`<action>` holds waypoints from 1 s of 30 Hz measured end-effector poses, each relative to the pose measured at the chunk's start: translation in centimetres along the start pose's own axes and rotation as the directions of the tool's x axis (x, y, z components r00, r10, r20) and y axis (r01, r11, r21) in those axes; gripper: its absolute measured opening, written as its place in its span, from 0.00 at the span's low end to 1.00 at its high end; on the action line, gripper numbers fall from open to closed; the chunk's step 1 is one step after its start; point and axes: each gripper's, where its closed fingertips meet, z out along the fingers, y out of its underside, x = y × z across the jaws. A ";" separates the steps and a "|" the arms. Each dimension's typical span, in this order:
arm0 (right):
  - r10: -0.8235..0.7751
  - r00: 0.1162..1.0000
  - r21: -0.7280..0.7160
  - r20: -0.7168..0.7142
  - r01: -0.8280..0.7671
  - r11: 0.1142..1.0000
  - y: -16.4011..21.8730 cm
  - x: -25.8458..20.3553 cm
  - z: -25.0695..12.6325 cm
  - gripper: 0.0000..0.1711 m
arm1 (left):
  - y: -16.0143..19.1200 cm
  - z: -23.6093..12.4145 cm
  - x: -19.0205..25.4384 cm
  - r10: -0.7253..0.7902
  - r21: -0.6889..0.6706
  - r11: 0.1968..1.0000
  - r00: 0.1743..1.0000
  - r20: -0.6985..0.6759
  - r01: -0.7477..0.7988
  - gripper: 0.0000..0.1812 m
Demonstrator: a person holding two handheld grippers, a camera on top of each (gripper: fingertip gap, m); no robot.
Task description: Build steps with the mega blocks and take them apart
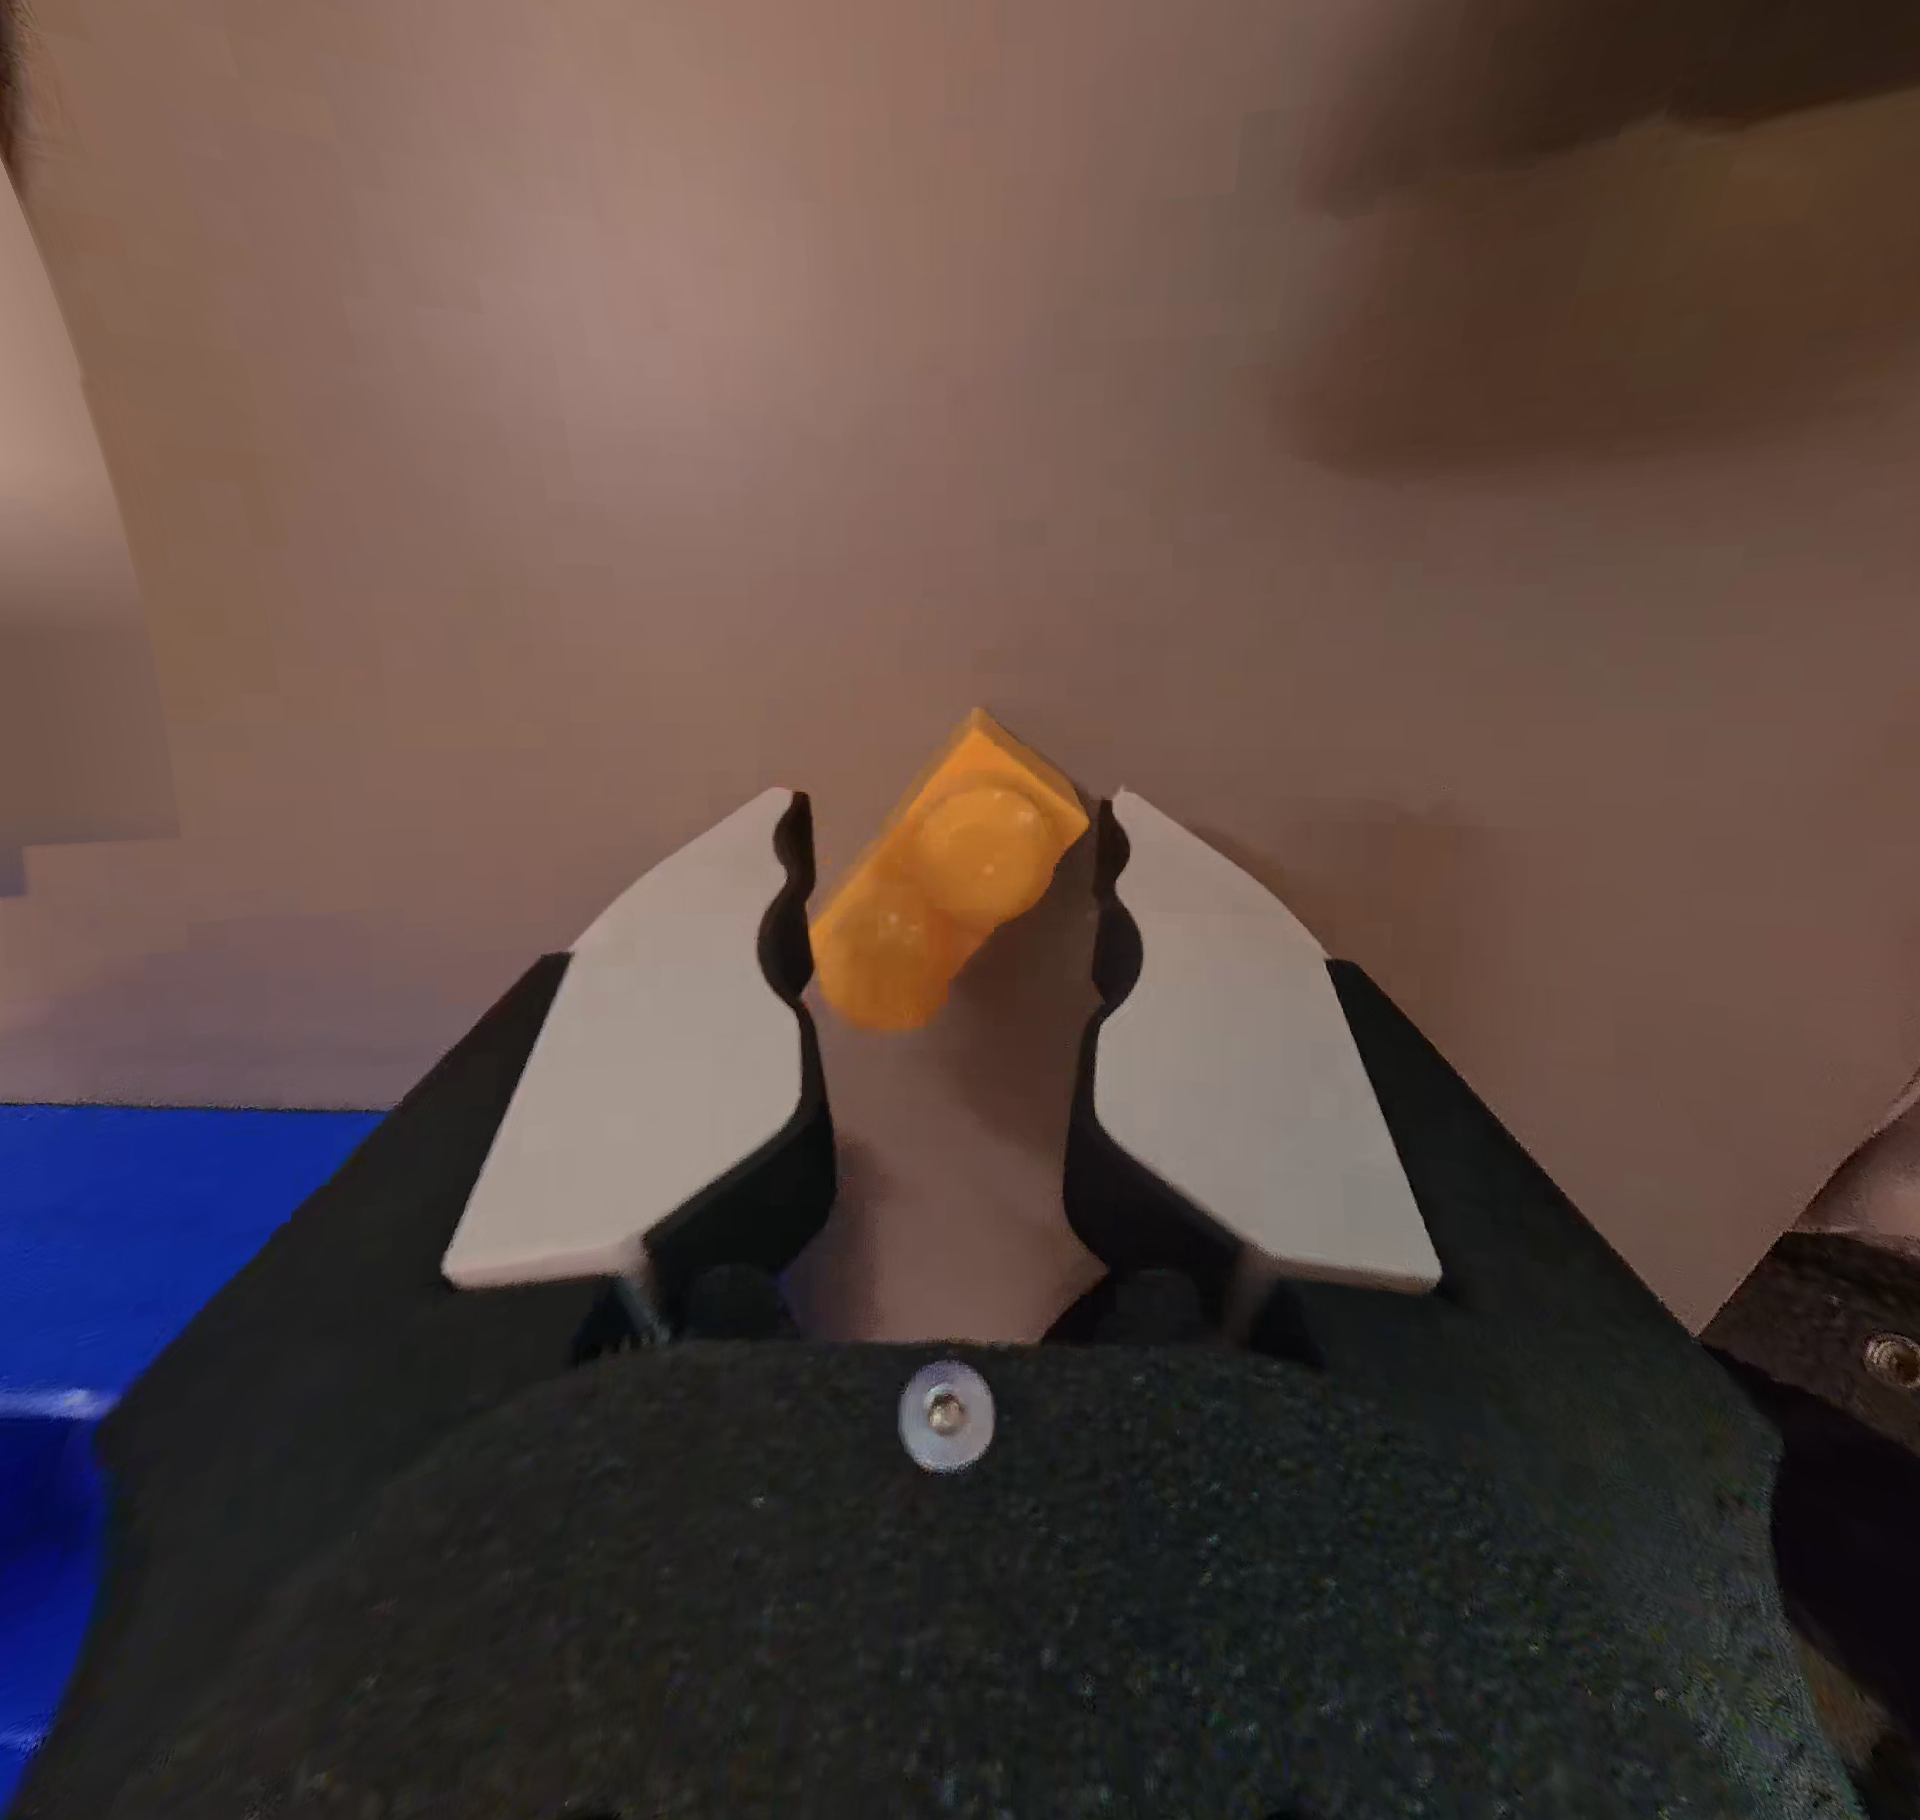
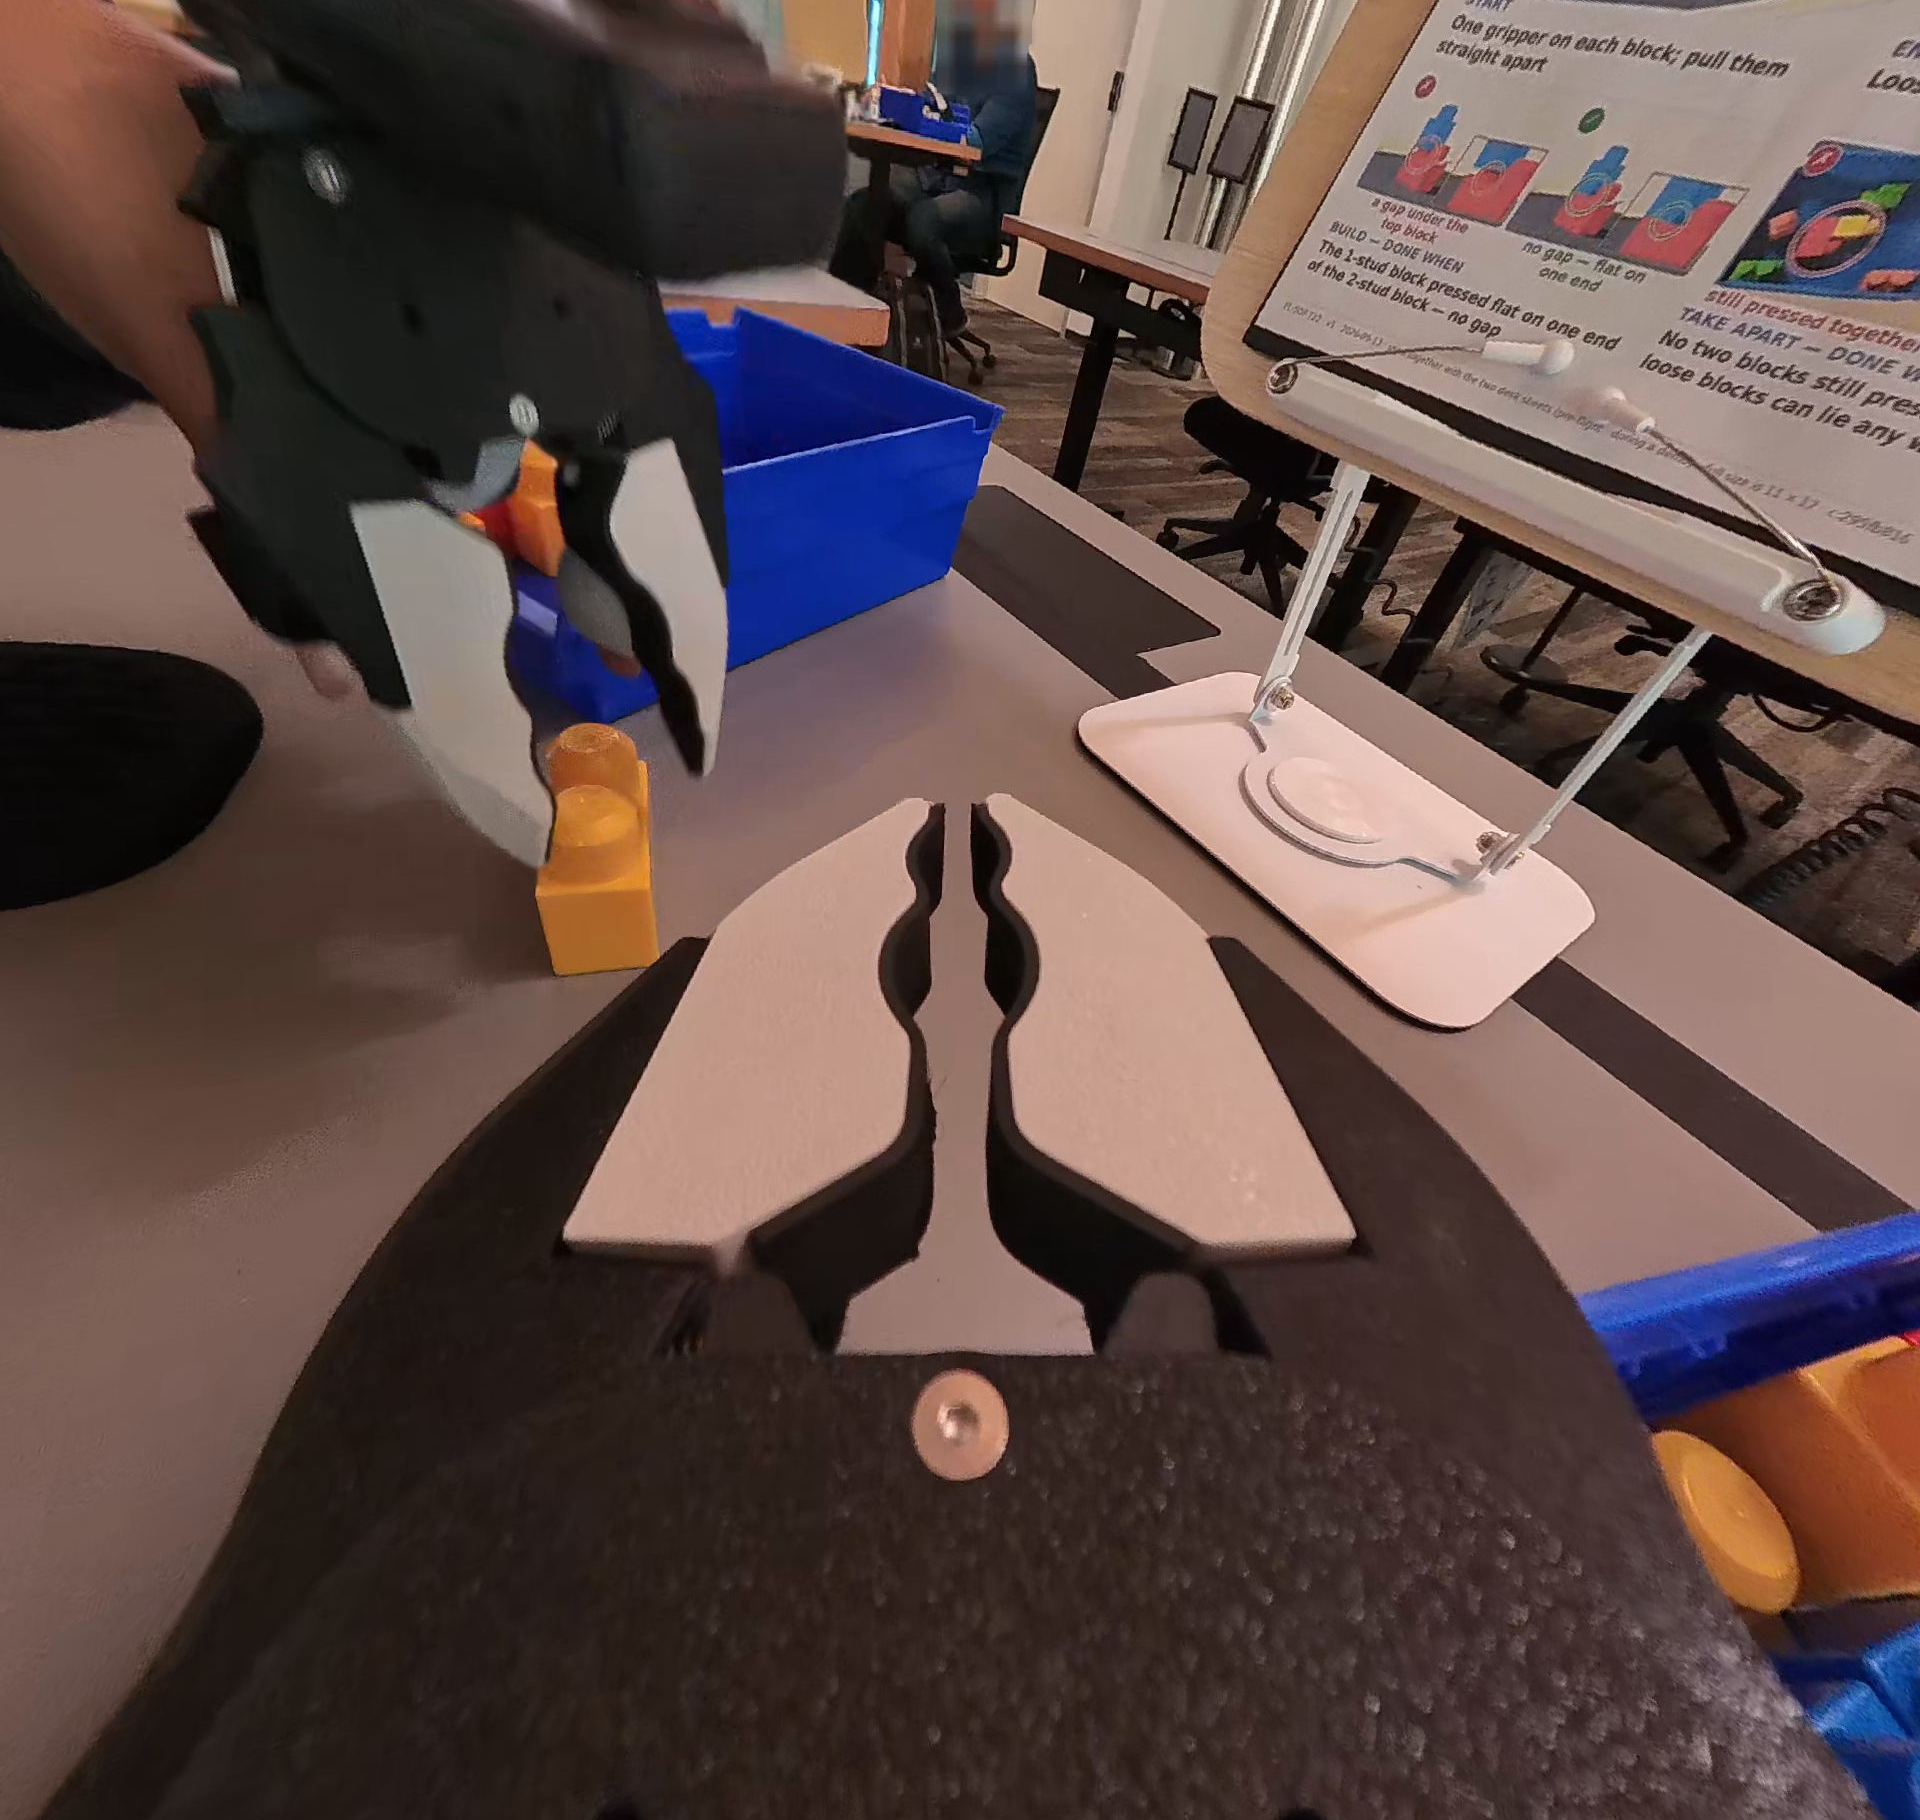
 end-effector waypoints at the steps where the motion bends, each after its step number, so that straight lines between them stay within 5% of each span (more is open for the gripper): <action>1: 0.003 1.000 0.001 0.000 -0.003 1.000 0.0 0.0 0.0 0.03 | -0.4 -1.2 -0.4 -0.011 0.051 0.999 1.000 0.005 0.011 0.29; 5: 0.013 1.000 0.000 -0.001 -0.013 1.000 0.1 0.1 0.0 0.03 | -0.2 -7.4 -4.0 -0.094 0.205 0.976 0.992 0.079 0.076 0.28; 10: 0.018 1.000 -0.004 0.000 -0.018 1.000 0.2 0.1 0.0 0.03 | 5.4 -12.0 -8.8 -0.210 0.176 0.968 0.963 0.171 0.179 0.27; 20: 0.026 1.000 -0.003 -0.007 -0.026 1.000 0.3 0.4 -0.1 0.02 | 20.0 -8.3 -8.9 -0.283 -0.197 0.934 0.954 0.097 0.297 0.23; 30: 0.022 1.000 -0.015 -0.005 -0.022 1.000 0.6 0.2 0.1 0.02 | 23.4 -6.2 -8.2 -0.235 -0.317 0.917 0.970 0.057 0.241 0.23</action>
